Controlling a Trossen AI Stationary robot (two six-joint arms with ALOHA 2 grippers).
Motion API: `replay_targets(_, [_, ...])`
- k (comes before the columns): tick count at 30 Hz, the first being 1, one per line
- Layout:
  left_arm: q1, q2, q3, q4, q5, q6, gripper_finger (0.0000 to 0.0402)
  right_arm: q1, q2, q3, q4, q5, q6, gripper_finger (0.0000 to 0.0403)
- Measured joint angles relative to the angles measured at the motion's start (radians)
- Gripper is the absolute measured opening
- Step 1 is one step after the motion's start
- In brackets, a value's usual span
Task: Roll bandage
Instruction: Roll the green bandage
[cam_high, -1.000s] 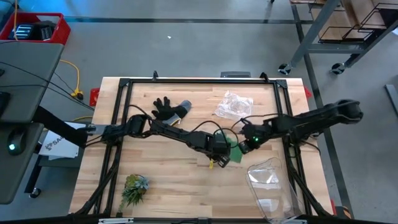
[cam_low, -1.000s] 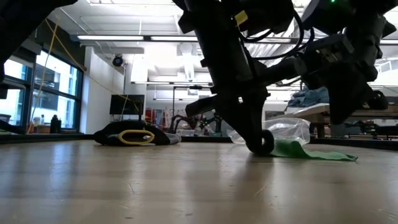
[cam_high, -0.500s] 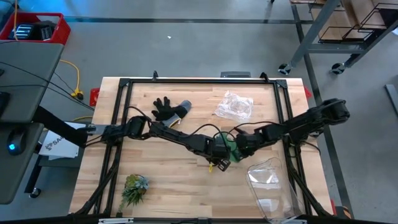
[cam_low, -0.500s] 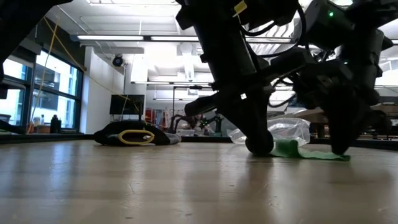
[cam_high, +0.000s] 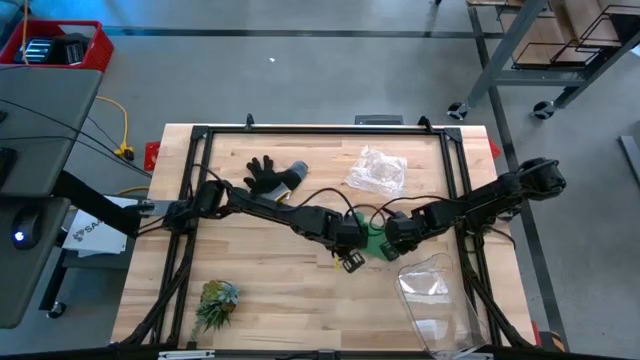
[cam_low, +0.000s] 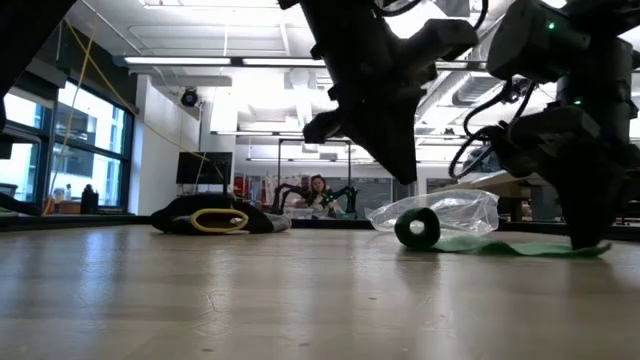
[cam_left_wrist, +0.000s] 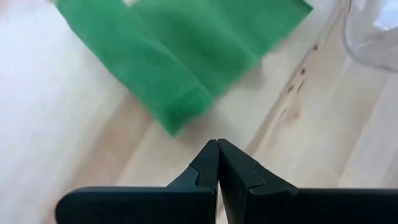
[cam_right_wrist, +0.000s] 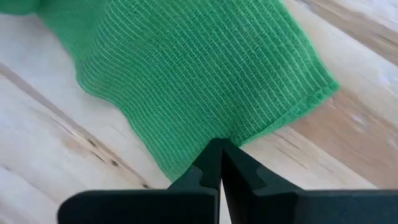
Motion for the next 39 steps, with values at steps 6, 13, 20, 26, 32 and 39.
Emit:
replay_targets(6, [0.039,-0.025,0.001,-0.025,-0.018,0.134,0.0,0.011,-0.021,-0.002,-0.061,-0.005,0.029,0.0])
replay_targets(13, [0.112,-0.021,0.001,-0.028,-0.019,0.267,0.0,0.018,-0.021,-0.002,-0.054,0.005,0.027,0.0])
replay_targets(20, [0.186,-0.014,-0.103,0.09,0.089,0.359,0.0,0.017,-0.021,-0.002,-0.048,0.008,0.029,0.0])
replay_targets(26, [0.214,-0.014,-0.198,0.178,0.167,0.26,0.0,0.015,-0.021,-0.002,-0.049,0.009,0.036,0.0])
replay_targets(32, [0.217,-0.001,-0.222,0.3,0.181,0.0,0.0,0.015,-0.021,-0.002,-0.049,0.02,0.054,0.0])
replay_targets(39, [0.194,0.025,-0.223,0.378,0.216,-0.177,0.0,0.015,-0.021,-0.002,-0.054,0.024,0.054,0.0])
